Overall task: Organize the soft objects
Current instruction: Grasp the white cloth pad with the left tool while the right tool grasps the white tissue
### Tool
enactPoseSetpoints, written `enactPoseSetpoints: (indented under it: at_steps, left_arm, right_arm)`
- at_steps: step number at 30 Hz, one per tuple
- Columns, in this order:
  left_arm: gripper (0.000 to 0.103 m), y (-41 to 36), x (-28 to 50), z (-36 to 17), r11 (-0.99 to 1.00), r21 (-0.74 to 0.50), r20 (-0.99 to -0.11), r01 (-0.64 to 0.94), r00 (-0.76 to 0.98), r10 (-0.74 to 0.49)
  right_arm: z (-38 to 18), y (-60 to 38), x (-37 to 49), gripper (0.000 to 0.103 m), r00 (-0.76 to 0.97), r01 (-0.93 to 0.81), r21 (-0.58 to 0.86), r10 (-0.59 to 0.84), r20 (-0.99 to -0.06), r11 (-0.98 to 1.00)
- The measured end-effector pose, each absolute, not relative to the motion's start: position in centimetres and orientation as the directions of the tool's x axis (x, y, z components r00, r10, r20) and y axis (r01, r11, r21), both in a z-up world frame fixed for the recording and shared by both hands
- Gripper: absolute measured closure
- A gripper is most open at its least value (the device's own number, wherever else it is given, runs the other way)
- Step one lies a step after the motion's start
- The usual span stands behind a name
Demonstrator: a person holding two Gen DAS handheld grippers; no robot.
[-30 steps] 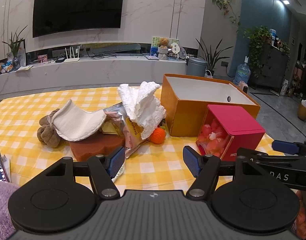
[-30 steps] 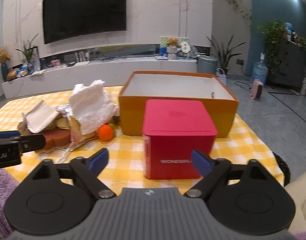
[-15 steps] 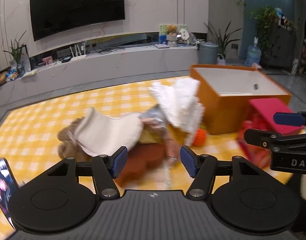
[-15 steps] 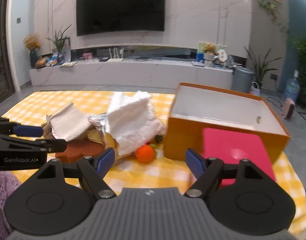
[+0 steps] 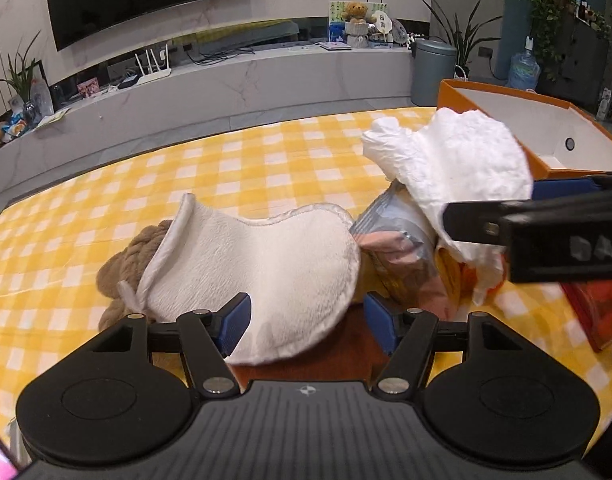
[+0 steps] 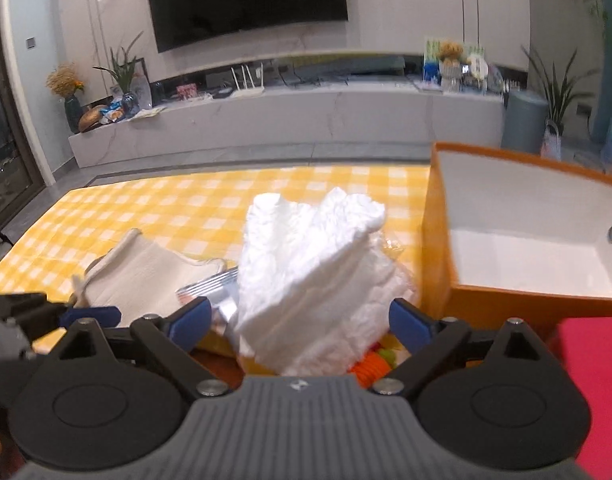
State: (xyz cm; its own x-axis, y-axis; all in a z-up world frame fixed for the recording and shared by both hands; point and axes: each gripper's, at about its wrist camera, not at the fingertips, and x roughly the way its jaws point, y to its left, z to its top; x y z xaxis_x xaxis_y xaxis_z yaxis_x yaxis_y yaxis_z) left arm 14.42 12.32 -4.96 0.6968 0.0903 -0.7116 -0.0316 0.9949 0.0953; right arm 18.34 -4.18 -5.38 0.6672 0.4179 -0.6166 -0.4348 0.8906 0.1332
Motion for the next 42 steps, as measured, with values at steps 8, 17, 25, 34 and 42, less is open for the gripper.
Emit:
enactPoseSetpoints:
  at_steps: [8,17,25,34,42]
  left_arm:
    - [0.054,12.7,14.7,-5.0,0.997,0.069,-0.703,-0.045,0.707,0.081]
    - [0.085,11.6,13.4,-2.6,0.991,0.12,-0.639,-0.052,0.76,0.117]
    - [0.088,10.8,11.2,3.4,0.992,0.097,-0.523,-0.077,0.845,0.117]
    - [0.098,8.5,11.2,9.0,1.0,0.001,-0.455,0.006,0.89,-0.005]
    - [0.098,4.2,14.5,10.8,0.992,-0.048,-0.4,0.116,0.908,-0.126]
  right_arm:
    - [-7.5,-4.2,20.7,0.048,0.596,-0.453,0.253,0.502,-0.627,0.855]
    - [-5.8,-5.8,19.7,0.092,0.619,-0.477,0.218,0.502,-0.604,0.851]
    - [-1.1,-9.0,17.0,0.093,0.671,-0.508,0.176,0.516,-0.532,0.843]
    - [4.5,-13.9,14.2,0.093,0.69,-0.537,0.21,0.569,-0.448,0.817]
    - [8.0,-20.0,14.6,0.092,0.72,-0.508,0.23,0.556,-0.416,0.83]
